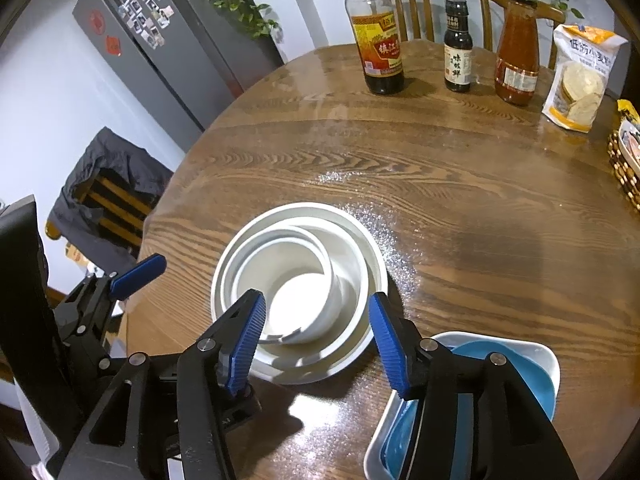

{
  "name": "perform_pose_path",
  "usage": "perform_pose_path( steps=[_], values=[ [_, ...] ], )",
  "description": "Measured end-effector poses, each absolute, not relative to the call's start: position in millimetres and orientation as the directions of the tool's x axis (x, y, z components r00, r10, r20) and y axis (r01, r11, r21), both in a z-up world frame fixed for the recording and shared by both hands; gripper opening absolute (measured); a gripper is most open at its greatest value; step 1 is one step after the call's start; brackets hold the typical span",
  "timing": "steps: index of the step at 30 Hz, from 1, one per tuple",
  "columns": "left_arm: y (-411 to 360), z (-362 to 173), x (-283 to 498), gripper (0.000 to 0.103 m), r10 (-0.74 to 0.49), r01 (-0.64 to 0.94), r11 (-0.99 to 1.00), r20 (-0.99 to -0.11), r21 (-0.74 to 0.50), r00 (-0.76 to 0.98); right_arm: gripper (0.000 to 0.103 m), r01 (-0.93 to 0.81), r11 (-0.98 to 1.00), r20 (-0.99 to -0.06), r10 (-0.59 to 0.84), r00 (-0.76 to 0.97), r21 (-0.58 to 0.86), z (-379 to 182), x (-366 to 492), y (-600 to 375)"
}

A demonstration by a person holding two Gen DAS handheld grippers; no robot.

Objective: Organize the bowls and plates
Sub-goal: 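Withdraw both grippers up from the nested bowls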

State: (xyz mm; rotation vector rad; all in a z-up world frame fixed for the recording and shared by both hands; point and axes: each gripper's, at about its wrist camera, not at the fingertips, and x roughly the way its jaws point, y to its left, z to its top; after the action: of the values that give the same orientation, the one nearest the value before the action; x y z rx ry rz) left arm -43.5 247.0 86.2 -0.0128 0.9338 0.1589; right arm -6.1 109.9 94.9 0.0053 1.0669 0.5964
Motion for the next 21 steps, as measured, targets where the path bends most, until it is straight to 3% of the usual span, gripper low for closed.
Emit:
perform_pose_path(
  steps=[21],
  values=[
    [249,98,-52,0.102,0.145,-0.182,0.982,-0.788,0.043,0.598,0.059,-0.436,0.847,-0.792,0.480,0.377,0.305,104,-6,83]
  ],
)
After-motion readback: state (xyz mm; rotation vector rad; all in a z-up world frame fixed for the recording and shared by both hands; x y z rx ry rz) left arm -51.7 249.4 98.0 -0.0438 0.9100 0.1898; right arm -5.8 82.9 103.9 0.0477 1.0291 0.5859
